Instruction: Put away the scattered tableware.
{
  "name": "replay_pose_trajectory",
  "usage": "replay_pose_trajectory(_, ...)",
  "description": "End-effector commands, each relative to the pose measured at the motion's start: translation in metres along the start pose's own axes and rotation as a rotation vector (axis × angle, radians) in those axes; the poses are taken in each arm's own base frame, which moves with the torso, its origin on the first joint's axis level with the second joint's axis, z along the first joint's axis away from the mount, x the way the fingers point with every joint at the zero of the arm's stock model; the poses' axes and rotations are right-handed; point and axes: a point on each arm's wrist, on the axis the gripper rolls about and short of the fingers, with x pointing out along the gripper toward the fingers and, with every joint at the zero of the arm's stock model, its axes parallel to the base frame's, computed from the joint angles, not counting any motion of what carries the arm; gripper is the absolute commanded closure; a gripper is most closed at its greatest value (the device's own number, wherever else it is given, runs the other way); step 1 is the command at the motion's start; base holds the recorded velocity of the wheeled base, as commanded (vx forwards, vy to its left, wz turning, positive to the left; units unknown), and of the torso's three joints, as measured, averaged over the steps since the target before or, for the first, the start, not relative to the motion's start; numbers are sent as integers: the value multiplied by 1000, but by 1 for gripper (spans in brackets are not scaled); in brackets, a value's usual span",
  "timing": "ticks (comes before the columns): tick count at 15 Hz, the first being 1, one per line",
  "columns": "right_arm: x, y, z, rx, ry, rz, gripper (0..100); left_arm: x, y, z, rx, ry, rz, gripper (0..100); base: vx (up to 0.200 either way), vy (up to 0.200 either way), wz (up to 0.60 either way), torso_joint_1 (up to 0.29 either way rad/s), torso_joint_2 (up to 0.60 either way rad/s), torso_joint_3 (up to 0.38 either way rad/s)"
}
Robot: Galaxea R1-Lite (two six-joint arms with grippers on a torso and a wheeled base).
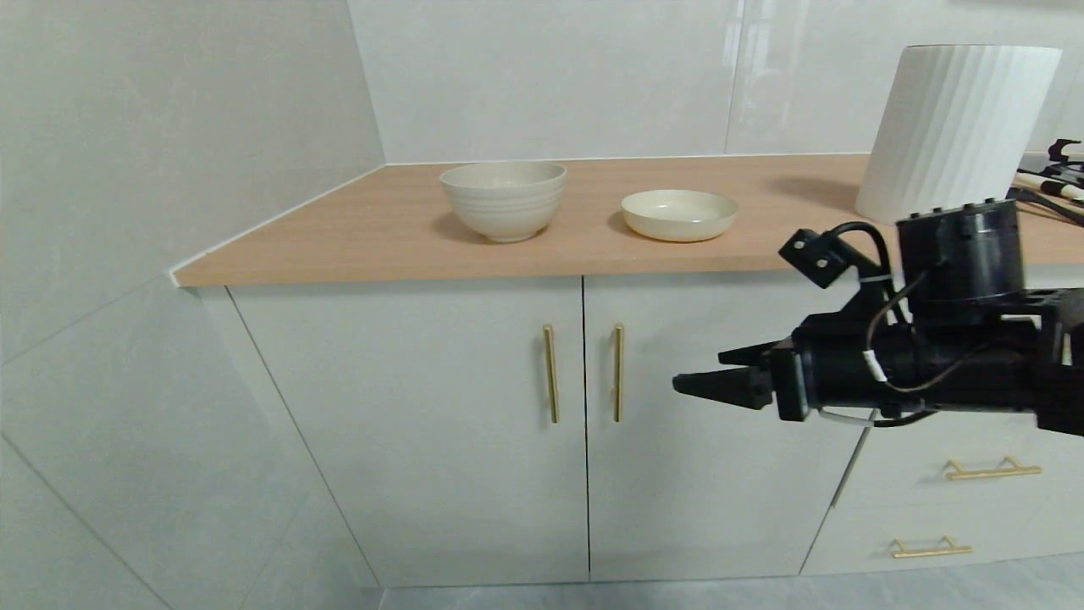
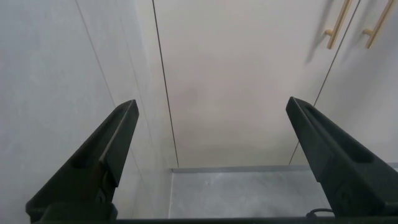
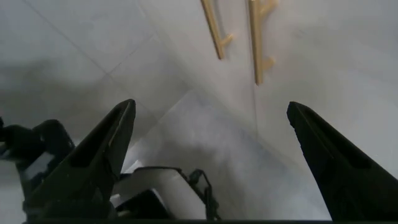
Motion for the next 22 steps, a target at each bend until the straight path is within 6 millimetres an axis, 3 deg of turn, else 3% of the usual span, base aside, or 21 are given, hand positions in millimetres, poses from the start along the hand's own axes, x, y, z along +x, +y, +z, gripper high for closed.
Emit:
replay_pose_trajectory(1, 54, -22, -10, 25, 63, 15, 0, 0, 0, 0, 0, 0, 0, 0, 0, 0, 0, 0, 0, 0)
replay_pose_trajectory(2, 77, -32, -14, 18, 47, 18, 0, 0, 0, 0, 0, 0, 0, 0, 0, 0, 0, 0, 0, 0)
replay_pose_trajectory(4, 104, -41, -27, 28, 25, 28, 0, 0, 0, 0, 0, 0, 1, 0, 0, 0, 0, 0, 0, 0)
replay_pose_trajectory(8, 131, -42, -32, 119, -130, 61, 0, 0, 0, 0, 0, 0, 1, 0, 0, 0, 0, 0, 0, 0)
replay_pose_trajectory(11, 135, -41, -33, 134, -153, 58, 0, 0, 0, 0, 0, 0, 0, 0, 0, 0, 0, 0, 0, 0)
replay_pose_trajectory(18, 134, -15, -29, 212, -183, 135, 0, 0, 0, 0, 0, 0, 0, 0, 0, 0, 0, 0, 0, 0)
replay_pose_trajectory(22, 125, -6, -33, 215, -180, 204, 0, 0, 0, 0, 0, 0, 1, 0, 0, 0, 0, 0, 0, 0)
